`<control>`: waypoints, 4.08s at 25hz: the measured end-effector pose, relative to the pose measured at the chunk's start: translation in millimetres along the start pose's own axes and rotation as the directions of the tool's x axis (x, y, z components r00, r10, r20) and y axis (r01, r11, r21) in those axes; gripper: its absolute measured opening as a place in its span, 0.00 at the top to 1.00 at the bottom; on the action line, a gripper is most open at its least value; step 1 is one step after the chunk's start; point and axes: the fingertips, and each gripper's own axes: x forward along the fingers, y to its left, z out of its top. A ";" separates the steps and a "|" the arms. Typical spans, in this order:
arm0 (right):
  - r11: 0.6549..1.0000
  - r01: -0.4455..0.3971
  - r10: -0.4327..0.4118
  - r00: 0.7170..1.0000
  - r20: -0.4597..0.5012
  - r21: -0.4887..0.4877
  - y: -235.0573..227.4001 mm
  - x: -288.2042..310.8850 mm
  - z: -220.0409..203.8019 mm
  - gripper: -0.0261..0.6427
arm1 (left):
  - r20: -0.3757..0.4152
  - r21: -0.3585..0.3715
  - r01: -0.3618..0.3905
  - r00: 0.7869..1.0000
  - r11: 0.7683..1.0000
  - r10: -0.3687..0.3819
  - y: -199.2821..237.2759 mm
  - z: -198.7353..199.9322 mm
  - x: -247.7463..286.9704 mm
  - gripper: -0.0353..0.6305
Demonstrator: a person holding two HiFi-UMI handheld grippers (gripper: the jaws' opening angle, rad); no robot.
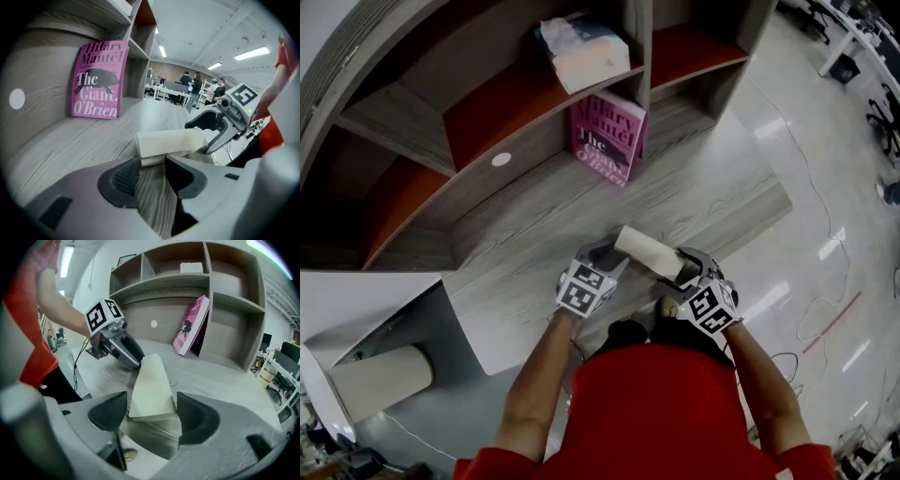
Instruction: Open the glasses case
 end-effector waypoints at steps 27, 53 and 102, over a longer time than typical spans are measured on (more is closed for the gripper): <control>0.959 -0.068 0.007 0.976 0.217 0.276 -69.0 -32.4 28.6 0.91 | -0.067 0.005 -0.014 0.998 1.000 0.014 -1.1 1.2 1.9 0.73; 0.948 0.040 -0.106 0.975 0.196 0.315 -105.1 -22.7 18.6 0.87 | -0.055 0.003 -0.051 0.997 0.999 0.051 0.9 8.2 3.5 0.73; 0.977 0.109 -0.210 0.664 0.718 0.184 -39.2 -203.5 201.4 0.95 | 0.768 0.007 -0.259 0.619 0.966 0.161 -80.6 219.8 -203.7 0.93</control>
